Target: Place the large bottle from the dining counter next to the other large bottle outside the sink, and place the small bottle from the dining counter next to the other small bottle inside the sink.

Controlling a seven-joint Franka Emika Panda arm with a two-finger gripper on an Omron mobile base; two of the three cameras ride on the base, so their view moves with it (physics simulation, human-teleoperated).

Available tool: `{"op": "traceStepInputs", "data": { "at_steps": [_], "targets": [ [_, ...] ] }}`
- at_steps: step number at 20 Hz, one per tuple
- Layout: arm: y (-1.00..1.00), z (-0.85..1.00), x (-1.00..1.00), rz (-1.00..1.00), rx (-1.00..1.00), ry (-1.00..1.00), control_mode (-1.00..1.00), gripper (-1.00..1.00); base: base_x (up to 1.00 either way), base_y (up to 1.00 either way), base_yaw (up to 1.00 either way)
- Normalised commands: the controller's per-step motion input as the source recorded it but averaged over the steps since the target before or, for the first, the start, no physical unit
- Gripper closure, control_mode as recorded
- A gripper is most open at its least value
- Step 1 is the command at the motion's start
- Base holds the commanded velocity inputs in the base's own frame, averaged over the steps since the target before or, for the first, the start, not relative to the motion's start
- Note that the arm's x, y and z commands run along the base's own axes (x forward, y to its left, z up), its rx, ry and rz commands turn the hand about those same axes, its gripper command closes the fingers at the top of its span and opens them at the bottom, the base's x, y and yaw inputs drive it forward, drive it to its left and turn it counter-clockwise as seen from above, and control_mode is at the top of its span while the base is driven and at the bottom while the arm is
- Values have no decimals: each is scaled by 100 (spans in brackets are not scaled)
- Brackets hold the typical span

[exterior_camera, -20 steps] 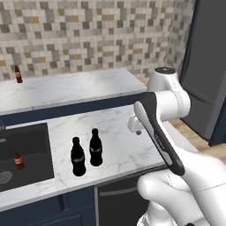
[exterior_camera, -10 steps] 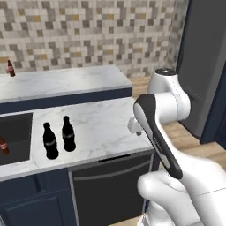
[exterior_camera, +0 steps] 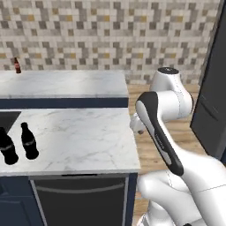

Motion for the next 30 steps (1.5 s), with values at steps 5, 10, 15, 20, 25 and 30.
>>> {"op": "traceStepInputs", "data": {
  "at_steps": [5,10,15,20,25,30],
  "targets": [
    [0,0,0,0,0,0,100,-100,99,-69,52],
    [0,0,0,0,0,0,100,-100,100,-51,64],
    [0,0,0,0,0,0,100,-100,95,-62,66],
    [0,0,0,0,0,0,100,-100,-30,-62,43],
    [0,0,0,0,0,0,100,-100,-40,-60,37],
    [0,0,0,0,0,0,100,-100,94,-83,37]
  ]
}}
